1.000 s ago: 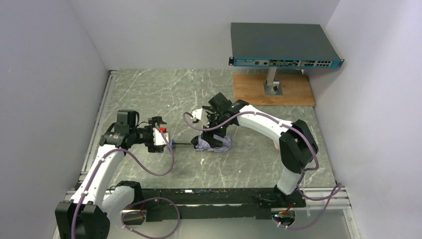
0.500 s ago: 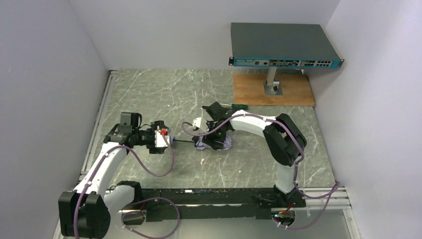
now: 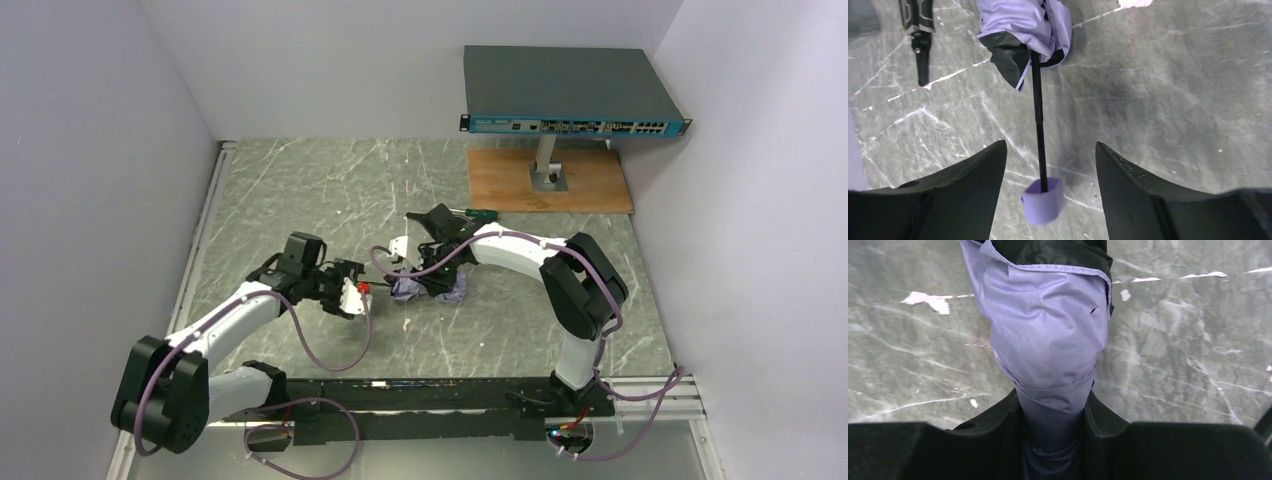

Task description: Open the umbrella

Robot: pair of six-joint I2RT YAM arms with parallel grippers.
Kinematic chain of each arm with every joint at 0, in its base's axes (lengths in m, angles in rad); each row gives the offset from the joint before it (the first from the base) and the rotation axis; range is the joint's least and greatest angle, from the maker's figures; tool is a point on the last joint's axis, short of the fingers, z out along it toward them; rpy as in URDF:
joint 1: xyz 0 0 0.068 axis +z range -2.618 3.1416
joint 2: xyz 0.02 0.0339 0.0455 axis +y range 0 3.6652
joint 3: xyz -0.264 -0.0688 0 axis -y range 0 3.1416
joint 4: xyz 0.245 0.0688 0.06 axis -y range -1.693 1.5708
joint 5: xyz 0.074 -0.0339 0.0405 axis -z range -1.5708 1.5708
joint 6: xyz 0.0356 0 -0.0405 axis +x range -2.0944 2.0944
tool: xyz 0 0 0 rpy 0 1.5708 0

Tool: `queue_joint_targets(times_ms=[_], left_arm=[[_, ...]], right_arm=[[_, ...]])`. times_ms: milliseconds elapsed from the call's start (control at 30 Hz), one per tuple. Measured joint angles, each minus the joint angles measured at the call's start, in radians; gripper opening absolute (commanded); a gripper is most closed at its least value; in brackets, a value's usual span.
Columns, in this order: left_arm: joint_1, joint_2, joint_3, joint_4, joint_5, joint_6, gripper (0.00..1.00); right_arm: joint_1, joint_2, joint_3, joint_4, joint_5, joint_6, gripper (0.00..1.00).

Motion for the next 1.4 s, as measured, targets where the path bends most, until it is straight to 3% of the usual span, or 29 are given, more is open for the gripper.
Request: queue_joint_targets(times_ms=[133, 467, 633, 733, 867, 1133, 1400], left_arm=[[-0.055, 0.080, 0.005, 0.054, -0.084, -0.019, 0.60], [-0.102, 0.121, -0.078, 0.250, -0.278, 0.005, 0.47], [-0.114, 0.141, -0.084, 0.307, -0.344, 0.008, 0.29], [-0.109, 0.154, -0.084, 0.322, -0.368, 0.006, 0.26], [-0.007, 0.150, -0.090, 0.311, -0.381, 0.042, 0.26], [0.417, 0.153, -0.115, 0.256, -0.314, 0.262, 0.24], [0.541, 0.221, -0.072, 0.207, -0.165, 0.430, 0.18]], right_arm=[[0.000, 0.000, 0.013, -0.055, -0.060, 0.000, 0.00], [-0.062, 0.028, 0.134, -0.272, -0.217, -0.015, 0.00], [-0.084, 0.064, 0.175, -0.334, -0.256, -0.031, 0.00], [-0.095, 0.068, 0.179, -0.343, -0.253, -0.045, 0.00], [-0.139, 0.066, 0.148, -0.358, -0.249, -0.097, 0.00], [-0.268, -0.027, -0.031, -0.377, -0.252, -0.256, 0.00], [-0.273, -0.073, -0.060, -0.344, -0.251, -0.302, 0.00]])
